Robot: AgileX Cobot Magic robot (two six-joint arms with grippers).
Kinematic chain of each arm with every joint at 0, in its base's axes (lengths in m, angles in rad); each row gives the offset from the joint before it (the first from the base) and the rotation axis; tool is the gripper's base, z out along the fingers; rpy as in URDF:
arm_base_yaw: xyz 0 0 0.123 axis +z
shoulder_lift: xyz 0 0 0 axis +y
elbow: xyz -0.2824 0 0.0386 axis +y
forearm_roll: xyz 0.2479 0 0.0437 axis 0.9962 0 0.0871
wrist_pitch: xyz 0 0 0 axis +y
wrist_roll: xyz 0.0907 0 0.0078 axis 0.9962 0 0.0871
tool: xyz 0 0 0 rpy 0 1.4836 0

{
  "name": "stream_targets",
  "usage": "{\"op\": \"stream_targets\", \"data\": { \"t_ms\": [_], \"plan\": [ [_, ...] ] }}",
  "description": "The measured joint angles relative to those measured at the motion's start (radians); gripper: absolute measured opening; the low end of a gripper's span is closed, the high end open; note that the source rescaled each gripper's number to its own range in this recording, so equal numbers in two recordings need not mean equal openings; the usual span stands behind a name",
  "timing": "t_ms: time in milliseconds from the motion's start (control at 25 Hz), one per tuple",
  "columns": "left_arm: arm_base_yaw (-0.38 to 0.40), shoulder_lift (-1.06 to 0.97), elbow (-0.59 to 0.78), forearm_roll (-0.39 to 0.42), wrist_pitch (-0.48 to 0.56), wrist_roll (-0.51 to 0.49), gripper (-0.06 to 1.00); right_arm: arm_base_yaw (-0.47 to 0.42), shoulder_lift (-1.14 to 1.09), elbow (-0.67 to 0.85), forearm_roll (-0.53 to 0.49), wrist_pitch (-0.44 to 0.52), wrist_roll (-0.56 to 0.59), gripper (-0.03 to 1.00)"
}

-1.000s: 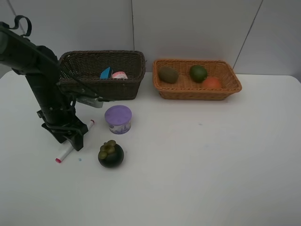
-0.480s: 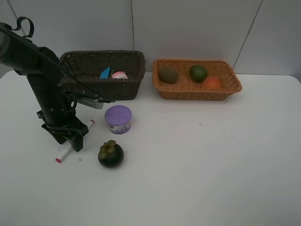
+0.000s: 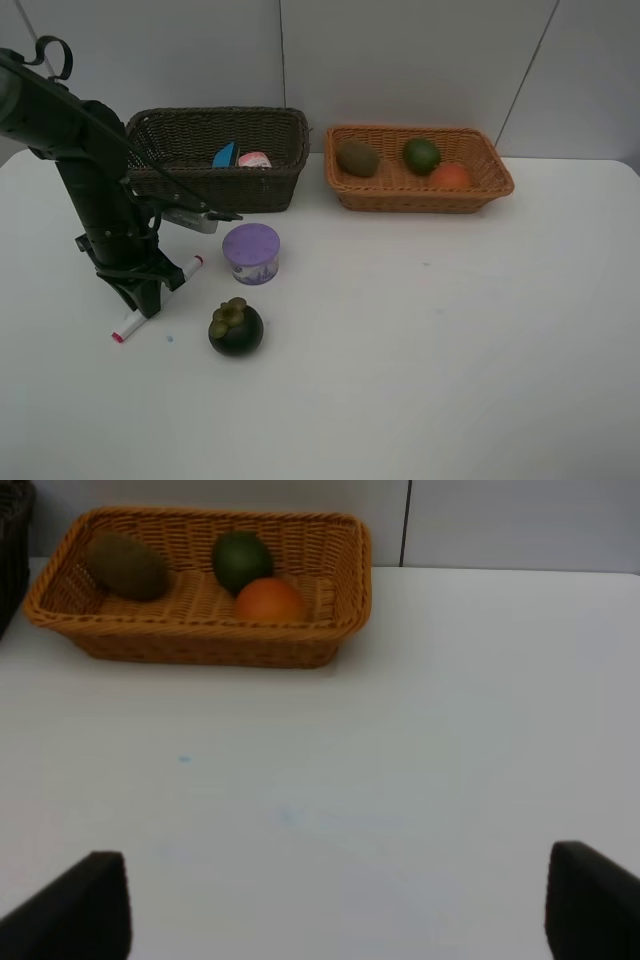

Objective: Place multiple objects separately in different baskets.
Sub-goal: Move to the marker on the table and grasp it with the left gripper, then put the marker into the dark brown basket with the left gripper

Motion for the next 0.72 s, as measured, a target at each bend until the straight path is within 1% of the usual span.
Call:
{"op": "stream_targets", "data": {
  "t_ms": [400, 520, 720],
  "plan": [
    [0.000, 0.000, 0.000, 0.010, 0.008, 0.000, 0.01, 0.000, 0.000, 0.000, 0.000, 0.000, 0.000, 1.00],
    [0.000, -0.034, 0.000, 0.012, 0.009, 0.000, 0.01, 0.000, 0.000, 0.000, 0.000, 0.000, 0.000, 1.00],
    [0.000, -0.152, 0.000, 0.012, 0.013, 0.000, 0.01, 0.000, 0.000, 0.000, 0.000, 0.000, 0.000, 1.00]
  ]
}}
